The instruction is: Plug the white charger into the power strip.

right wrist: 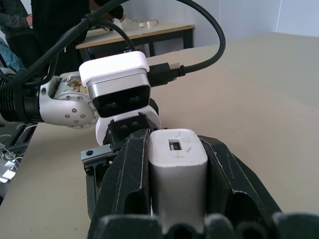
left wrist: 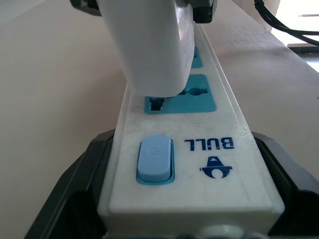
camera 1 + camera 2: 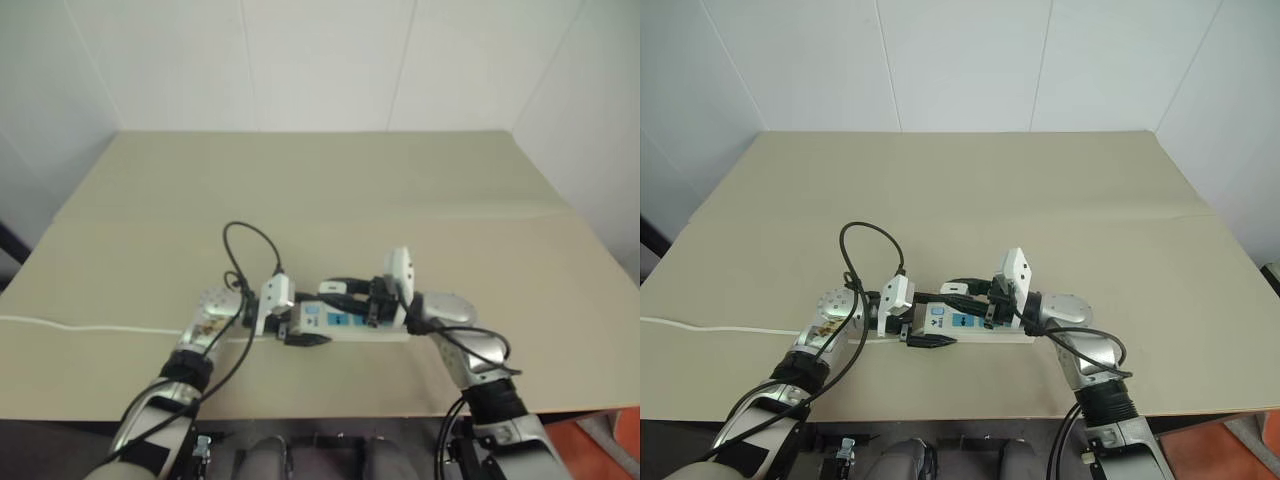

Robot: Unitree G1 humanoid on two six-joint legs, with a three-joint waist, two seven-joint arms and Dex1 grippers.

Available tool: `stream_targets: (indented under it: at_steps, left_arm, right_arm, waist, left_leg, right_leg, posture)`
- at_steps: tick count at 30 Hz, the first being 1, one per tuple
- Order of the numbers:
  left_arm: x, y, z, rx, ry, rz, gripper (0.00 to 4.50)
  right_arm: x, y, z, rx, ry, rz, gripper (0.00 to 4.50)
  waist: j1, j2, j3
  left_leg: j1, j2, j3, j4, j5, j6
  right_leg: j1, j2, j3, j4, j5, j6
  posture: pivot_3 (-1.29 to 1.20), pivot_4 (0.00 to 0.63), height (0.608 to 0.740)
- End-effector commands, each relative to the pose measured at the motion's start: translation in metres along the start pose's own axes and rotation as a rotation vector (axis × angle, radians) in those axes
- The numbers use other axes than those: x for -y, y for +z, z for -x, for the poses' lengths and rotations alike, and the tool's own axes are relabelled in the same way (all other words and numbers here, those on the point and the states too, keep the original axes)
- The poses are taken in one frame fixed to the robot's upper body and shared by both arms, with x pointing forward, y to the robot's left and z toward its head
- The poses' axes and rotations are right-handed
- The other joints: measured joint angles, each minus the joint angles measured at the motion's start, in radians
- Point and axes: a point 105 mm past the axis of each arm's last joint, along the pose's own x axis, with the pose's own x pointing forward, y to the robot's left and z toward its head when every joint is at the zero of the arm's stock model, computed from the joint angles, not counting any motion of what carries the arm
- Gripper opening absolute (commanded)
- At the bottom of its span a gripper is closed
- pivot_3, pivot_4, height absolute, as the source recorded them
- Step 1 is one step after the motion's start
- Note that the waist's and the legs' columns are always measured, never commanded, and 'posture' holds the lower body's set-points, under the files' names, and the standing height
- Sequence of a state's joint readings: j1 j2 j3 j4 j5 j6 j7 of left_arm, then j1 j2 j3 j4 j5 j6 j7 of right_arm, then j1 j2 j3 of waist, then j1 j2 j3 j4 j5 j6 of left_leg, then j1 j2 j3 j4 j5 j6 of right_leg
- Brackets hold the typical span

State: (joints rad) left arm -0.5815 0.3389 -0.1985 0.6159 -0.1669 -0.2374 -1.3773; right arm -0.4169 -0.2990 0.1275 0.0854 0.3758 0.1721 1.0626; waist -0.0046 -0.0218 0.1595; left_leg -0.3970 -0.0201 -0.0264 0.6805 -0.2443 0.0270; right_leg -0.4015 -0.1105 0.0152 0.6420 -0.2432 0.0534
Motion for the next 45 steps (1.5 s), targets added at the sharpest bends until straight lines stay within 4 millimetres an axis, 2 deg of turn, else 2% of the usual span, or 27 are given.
stream_targets:
  at_steps: [1, 12, 36, 41, 45]
  left_arm:
    - [0.005, -0.006, -0.001, -0.029, -0.024, 0.014, 3.34]
    - [0.005, -0.005, -0.001, -0.027, -0.025, 0.014, 3.34]
    - [0.007, -0.005, -0.002, -0.025, -0.026, 0.019, 3.34]
    - [0.008, -0.006, -0.002, -0.025, -0.027, 0.022, 3.34]
    - [0.008, -0.006, -0.002, -0.027, -0.025, 0.025, 3.34]
  right_arm:
    - [0.002, 0.013, -0.002, 0.037, 0.007, 0.055, 1.18]
    - [0.011, 0.016, 0.000, 0.041, -0.011, 0.066, 1.18]
    - [0.002, -0.001, -0.004, -0.011, 0.032, 0.073, 1.18]
    - [0.006, -0.009, 0.003, -0.042, 0.011, 0.069, 1.18]
    - [0.011, -0.019, 0.019, -0.092, -0.019, 0.063, 1.18]
  waist:
    - [0.000, 0.000, 0.000]
    - [-0.001, 0.000, 0.000]
    - [-0.004, 0.000, 0.000]
    - [-0.004, 0.000, 0.000]
    - [0.000, 0.000, 0.000]
  left_leg:
    - [0.000, 0.000, 0.000, 0.000, 0.000, 0.000]
    - [0.000, 0.000, 0.000, 0.000, 0.000, 0.000]
    - [0.000, 0.000, 0.000, 0.000, 0.000, 0.000]
    - [0.000, 0.000, 0.000, 0.000, 0.000, 0.000]
    - [0.000, 0.000, 0.000, 0.000, 0.000, 0.000]
  right_leg:
    - [0.000, 0.000, 0.000, 0.000, 0.000, 0.000]
    - [0.000, 0.000, 0.000, 0.000, 0.000, 0.000]
    - [0.000, 0.000, 0.000, 0.000, 0.000, 0.000]
    - [0.000, 0.000, 0.000, 0.000, 0.000, 0.000]
    - [0.000, 0.000, 0.000, 0.000, 0.000, 0.000]
  posture:
    - [0.00, 0.150, 0.740]
    - [0.00, 0.150, 0.740]
    - [0.00, 0.150, 0.740]
    - [0.00, 0.150, 0.740]
    - [0.00, 0.150, 0.740]
